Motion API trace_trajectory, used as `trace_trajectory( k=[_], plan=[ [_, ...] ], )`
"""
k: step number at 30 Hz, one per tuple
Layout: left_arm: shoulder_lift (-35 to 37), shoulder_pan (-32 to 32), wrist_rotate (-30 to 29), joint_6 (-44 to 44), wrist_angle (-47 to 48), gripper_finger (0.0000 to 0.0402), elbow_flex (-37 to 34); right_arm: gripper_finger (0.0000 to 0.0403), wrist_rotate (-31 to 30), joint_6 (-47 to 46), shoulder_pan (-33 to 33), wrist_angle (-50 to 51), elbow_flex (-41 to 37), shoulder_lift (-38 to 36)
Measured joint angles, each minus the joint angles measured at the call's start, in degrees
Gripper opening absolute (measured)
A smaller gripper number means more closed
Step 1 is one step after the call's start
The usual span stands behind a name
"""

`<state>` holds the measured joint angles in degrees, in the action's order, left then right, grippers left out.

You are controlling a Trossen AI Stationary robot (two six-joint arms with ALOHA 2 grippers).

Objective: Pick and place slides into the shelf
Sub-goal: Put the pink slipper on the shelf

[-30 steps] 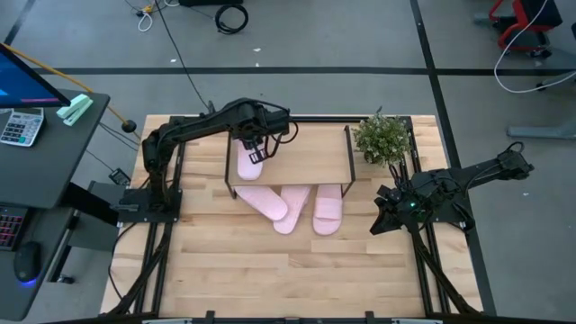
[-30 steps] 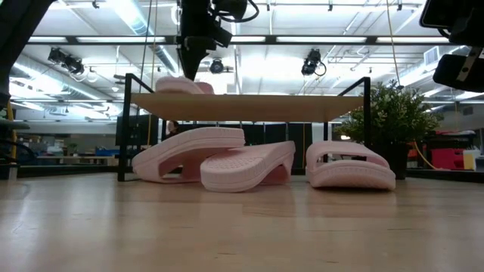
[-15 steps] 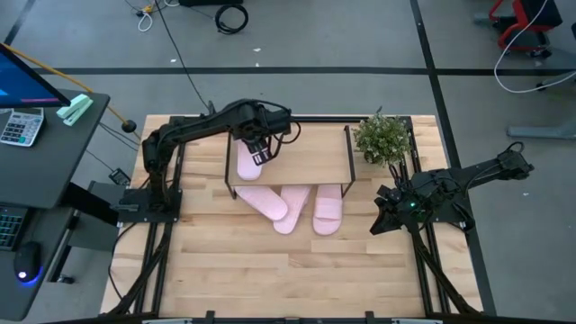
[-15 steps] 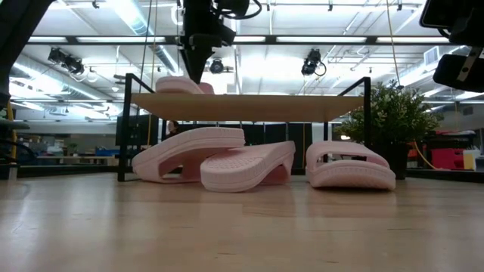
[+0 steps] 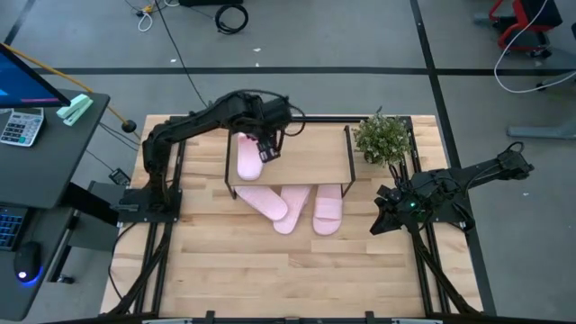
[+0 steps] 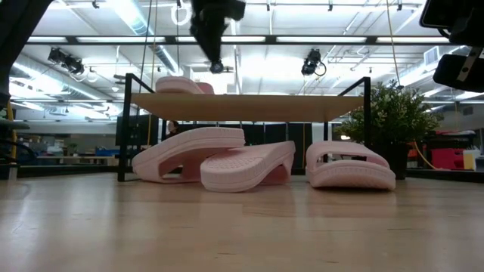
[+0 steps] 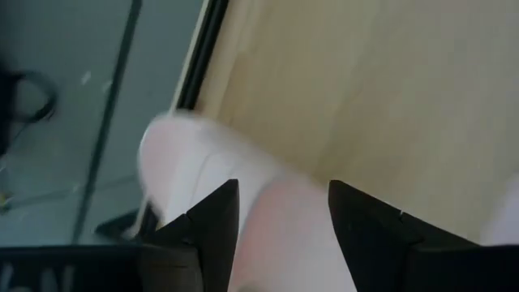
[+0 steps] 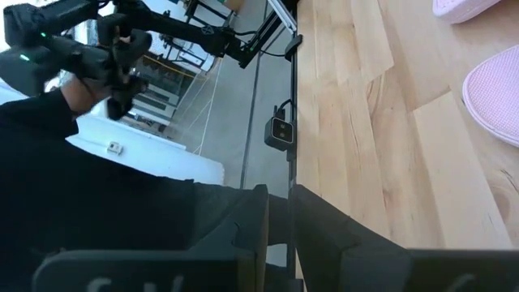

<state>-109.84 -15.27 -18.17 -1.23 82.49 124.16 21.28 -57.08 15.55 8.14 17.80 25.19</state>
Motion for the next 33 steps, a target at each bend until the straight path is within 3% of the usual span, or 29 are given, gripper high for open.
trace_trajectory(
  k=[6,10,16,21,29,33],
  plan=[
    [0.0,-3.1,15.3,0.0,-8.3,0.0195,1.4,0.0064,0.0,-0.5,0.0,0.0,0.0,0.0],
    [0.0,-4.6,24.3,0.5,-8.6,0.0197,-1.0,0.0064,0.0,-3.0,0.0,0.0,0.0,0.0],
    [0.0,-0.5,34.6,0.9,-8.6,0.0191,-1.9,0.0064,1.2,-4.8,0.0,0.0,0.0,0.0],
    [0.0,7.3,32.4,0.4,-8.6,0.0188,-1.9,0.0064,1.2,-5.1,0.1,-0.1,0.0,0.0],
    [0.0,17.7,15.6,-10.2,-12.6,0.0185,-1.9,0.0064,-2.7,-3.9,8.3,-17.0,1.0,4.0],
    [0.0,20.4,11.5,-15.0,-18.8,0.0181,-1.9,0.0064,-5.5,4.4,13.6,-14.0,7.0,10.5]
  ],
)
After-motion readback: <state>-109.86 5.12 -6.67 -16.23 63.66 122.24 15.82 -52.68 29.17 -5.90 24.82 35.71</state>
